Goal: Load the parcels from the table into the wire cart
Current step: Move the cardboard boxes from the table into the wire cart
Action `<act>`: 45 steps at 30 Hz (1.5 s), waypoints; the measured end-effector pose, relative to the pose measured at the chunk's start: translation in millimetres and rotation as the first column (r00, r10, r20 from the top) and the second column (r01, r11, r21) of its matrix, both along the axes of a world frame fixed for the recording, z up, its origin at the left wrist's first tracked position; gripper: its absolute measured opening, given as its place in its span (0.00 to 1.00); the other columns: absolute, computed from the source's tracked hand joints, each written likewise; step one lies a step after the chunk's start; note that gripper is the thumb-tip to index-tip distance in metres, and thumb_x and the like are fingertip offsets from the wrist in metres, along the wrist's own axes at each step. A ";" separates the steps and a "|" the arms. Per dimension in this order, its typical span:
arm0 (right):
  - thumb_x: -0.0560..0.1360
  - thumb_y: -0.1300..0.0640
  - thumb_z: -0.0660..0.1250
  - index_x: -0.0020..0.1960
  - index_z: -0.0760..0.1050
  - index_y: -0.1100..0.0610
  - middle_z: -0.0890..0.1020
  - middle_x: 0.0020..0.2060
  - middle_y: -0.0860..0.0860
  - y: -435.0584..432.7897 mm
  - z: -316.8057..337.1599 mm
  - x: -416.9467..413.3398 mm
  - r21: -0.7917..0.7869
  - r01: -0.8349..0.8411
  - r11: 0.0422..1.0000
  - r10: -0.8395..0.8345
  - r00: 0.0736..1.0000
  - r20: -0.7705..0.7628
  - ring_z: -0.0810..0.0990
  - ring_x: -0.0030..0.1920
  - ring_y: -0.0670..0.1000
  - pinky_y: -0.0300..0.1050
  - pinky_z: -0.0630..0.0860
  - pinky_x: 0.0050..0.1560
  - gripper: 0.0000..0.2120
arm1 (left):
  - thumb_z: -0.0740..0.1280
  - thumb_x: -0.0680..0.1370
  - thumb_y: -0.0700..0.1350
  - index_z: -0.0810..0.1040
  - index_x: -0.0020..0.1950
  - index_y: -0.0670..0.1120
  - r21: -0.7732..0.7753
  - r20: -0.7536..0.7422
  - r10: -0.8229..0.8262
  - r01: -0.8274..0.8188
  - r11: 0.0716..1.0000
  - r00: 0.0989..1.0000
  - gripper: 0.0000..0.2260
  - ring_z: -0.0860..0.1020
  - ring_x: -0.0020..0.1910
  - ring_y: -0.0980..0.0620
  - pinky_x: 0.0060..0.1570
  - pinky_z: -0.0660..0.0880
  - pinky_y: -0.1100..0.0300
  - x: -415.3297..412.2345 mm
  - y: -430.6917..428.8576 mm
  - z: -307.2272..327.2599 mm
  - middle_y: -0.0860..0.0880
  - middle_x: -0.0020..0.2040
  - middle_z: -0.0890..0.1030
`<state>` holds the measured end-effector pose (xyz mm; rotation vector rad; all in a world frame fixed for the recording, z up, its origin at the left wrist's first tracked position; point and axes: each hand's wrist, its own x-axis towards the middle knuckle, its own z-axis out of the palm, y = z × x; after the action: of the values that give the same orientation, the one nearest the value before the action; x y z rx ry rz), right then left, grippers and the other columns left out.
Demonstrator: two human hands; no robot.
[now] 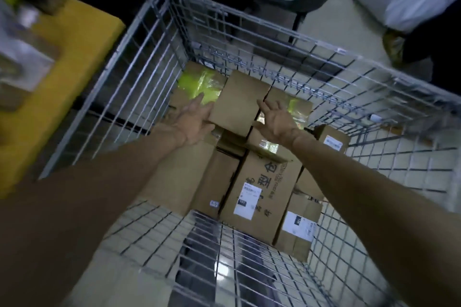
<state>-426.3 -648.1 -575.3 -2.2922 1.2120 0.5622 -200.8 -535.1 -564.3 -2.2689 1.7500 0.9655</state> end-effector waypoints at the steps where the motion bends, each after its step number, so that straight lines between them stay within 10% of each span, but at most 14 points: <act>1: 0.82 0.40 0.54 0.81 0.44 0.53 0.50 0.80 0.54 9.7 21.1 -0.3 0.008 0.001 1.000 -0.001 1.000 0.022 0.48 0.79 0.61 0.60 0.51 0.77 0.34 | 0.59 0.82 0.58 0.51 0.80 0.57 -0.020 0.005 0.033 -0.032 0.999 0.999 0.30 0.52 0.79 0.40 0.75 0.57 0.43 -5.4 15.8 21.4 0.48 0.82 0.45; 17: 0.79 0.39 0.60 0.81 0.48 0.52 0.49 0.80 0.53 135.0 326.9 46.6 -0.093 -0.195 0.976 0.211 0.953 0.218 0.52 0.79 0.58 0.58 0.58 0.75 0.38 | 0.58 0.83 0.58 0.50 0.81 0.54 -0.324 0.003 0.569 -0.537 0.778 0.822 0.30 0.47 0.80 0.46 0.77 0.51 0.46 -19.6 227.0 364.0 0.51 0.82 0.43; 45: 0.78 0.39 0.63 0.80 0.44 0.48 0.47 0.80 0.56 432.6 647.3 339.5 -0.494 -0.422 0.760 0.644 0.586 0.491 0.52 0.78 0.61 0.62 0.56 0.75 0.40 | 0.58 0.82 0.59 0.53 0.81 0.56 -0.714 0.229 0.871 -0.534 0.454 0.435 0.29 0.51 0.79 0.43 0.77 0.52 0.47 167.4 609.6 621.2 0.46 0.82 0.44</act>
<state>-86.8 -215.5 72.0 -2.7929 0.2423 -0.2929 -33.4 74.5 56.8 -3.3133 0.7019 -0.3662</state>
